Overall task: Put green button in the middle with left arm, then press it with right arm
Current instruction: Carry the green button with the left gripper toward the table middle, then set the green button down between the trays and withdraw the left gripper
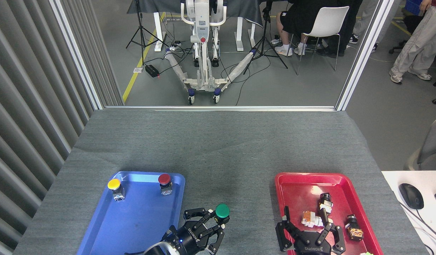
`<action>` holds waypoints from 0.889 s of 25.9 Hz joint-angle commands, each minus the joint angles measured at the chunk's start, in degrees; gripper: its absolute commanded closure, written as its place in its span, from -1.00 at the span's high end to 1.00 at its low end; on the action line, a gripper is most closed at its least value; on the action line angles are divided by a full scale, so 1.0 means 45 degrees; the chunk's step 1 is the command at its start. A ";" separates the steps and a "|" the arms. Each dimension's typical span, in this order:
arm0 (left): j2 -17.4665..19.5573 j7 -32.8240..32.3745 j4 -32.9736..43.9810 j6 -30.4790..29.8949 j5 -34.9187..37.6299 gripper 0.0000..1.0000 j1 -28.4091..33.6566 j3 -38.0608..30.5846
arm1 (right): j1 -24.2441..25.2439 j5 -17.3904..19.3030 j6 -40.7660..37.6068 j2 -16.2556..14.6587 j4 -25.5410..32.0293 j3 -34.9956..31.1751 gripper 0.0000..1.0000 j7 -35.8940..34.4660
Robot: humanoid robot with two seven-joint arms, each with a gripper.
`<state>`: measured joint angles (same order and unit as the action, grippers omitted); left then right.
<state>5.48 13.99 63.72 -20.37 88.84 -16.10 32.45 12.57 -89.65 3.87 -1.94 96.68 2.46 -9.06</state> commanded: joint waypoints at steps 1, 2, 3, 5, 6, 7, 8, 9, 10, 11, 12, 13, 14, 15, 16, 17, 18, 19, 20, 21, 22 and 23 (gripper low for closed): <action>-0.0611 -0.0610 -0.0995 -0.0433 0.0005 -1.00 -0.0446 0.0211 | 0.0000 0.0000 -0.0021 0.0020 0.0000 -0.0001 0.99 -0.0036; -0.0709 -0.0649 -0.1093 -0.0589 0.0005 -1.00 -0.0582 0.0211 | 0.0019 0.0000 -0.0041 0.0020 -0.0020 -0.0001 0.99 -0.0037; -0.0806 -0.0669 -0.1171 -0.0628 -0.0015 -1.00 -0.0661 0.0191 | 0.0019 0.0000 -0.0041 0.0001 0.0000 -0.0001 0.99 -0.0036; -0.1021 -0.0708 -0.1445 -0.0629 -0.0035 -1.00 -0.0778 0.0191 | 0.0019 0.0000 -0.0041 0.0020 -0.0020 -0.0001 0.99 -0.0036; -0.1119 -0.0766 -0.1659 -0.0648 -0.0074 -1.00 -0.0914 0.0191 | 0.0019 0.0000 -0.0041 0.0020 -0.0020 -0.0001 0.99 -0.0036; -0.1197 -0.0922 -0.1894 -0.0648 -0.0074 -1.00 -0.1012 0.0191 | 0.0019 0.0000 -0.0041 0.0020 -0.0020 -0.0001 0.99 -0.0036; -0.1295 -0.1098 -0.2050 -0.0668 -0.0093 -1.00 -0.1071 0.0191 | 0.0019 0.0000 -0.0041 0.0020 -0.0039 -0.0001 0.99 -0.0036; -0.1314 -0.1274 -0.2109 -0.0668 -0.0093 -1.00 -0.1071 0.0191 | 0.0019 0.0000 -0.0041 0.0020 -0.0039 -0.0001 0.99 -0.0036; -0.1314 -0.1391 -0.2109 -0.0668 -0.0093 -1.00 -0.1071 0.0191 | 0.0019 0.0000 -0.0041 0.0020 -0.0059 -0.0001 0.99 -0.0036; -0.1314 -0.1411 -0.2128 -0.0668 -0.0093 -0.95 -0.1071 0.0211 | 0.0019 0.0000 -0.0041 0.0020 -0.0059 -0.0001 0.99 -0.0036; -0.1314 -0.1430 -0.2128 -0.0648 -0.0093 -0.78 -0.1071 0.0211 | 0.0019 0.0000 -0.0041 0.0020 -0.0059 -0.0001 0.99 -0.0036; -0.1314 -0.1391 -0.2148 -0.0609 -0.0093 -0.53 -0.1071 0.0211 | 0.0019 0.0000 -0.0040 0.0020 -0.0059 0.0019 0.99 -0.0036; -0.1334 -0.1333 -0.2128 -0.0570 -0.0093 -0.24 -0.1051 0.0191 | 0.0019 0.0000 -0.0021 0.0040 -0.0059 0.0019 0.99 -0.0037; -0.1334 -0.1274 -0.2128 -0.0511 -0.0113 0.01 -0.1032 0.0191 | 0.0019 0.0000 -0.0040 0.0040 -0.0078 0.0019 0.99 -0.0056; -0.1334 -0.1274 -0.2109 -0.0511 -0.0113 0.15 -0.1032 0.0191 | 0.0019 0.0000 -0.0021 0.0040 -0.0078 0.0019 0.99 -0.0036; -0.1334 -0.1274 -0.2089 -0.0511 -0.0113 0.37 -0.1012 0.0191 | 0.0019 0.0000 -0.0021 0.0040 -0.0078 0.0019 0.99 -0.0036; -0.1334 -0.1274 -0.2050 -0.0492 -0.0132 0.65 -0.0993 0.0191 | 0.0019 -0.0019 -0.0021 0.0040 -0.0098 0.0038 0.99 -0.0056; -0.1334 -0.1274 -0.2031 -0.0511 -0.0171 0.84 -0.0993 0.0191 | 0.0019 -0.0019 -0.0021 0.0059 -0.0098 0.0038 0.99 -0.0036; -0.1334 -0.1274 -0.1992 -0.0511 -0.0171 0.96 -0.0954 0.0191 | 0.0019 -0.0019 -0.0021 0.0059 -0.0098 0.0038 0.99 -0.0036; -0.1314 -0.1294 -0.1894 -0.0511 -0.0171 0.98 -0.0934 0.0191 | 0.0000 -0.0019 -0.0021 0.0059 -0.0117 0.0038 0.99 -0.0036; -0.1314 -0.1352 -0.1699 -0.0511 -0.0171 0.98 -0.0876 0.0191 | 0.0000 -0.0019 -0.0021 0.0079 -0.0137 0.0058 0.99 -0.0036; -0.1295 -0.1352 -0.1308 -0.0492 -0.0171 0.98 -0.0797 0.0172 | 0.0000 -0.0039 -0.0001 0.0079 -0.0176 0.0078 0.99 -0.0036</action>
<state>-0.46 8.16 55.44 -22.66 88.12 -20.26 33.30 12.64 -89.73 3.80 -1.66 96.16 2.65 -9.26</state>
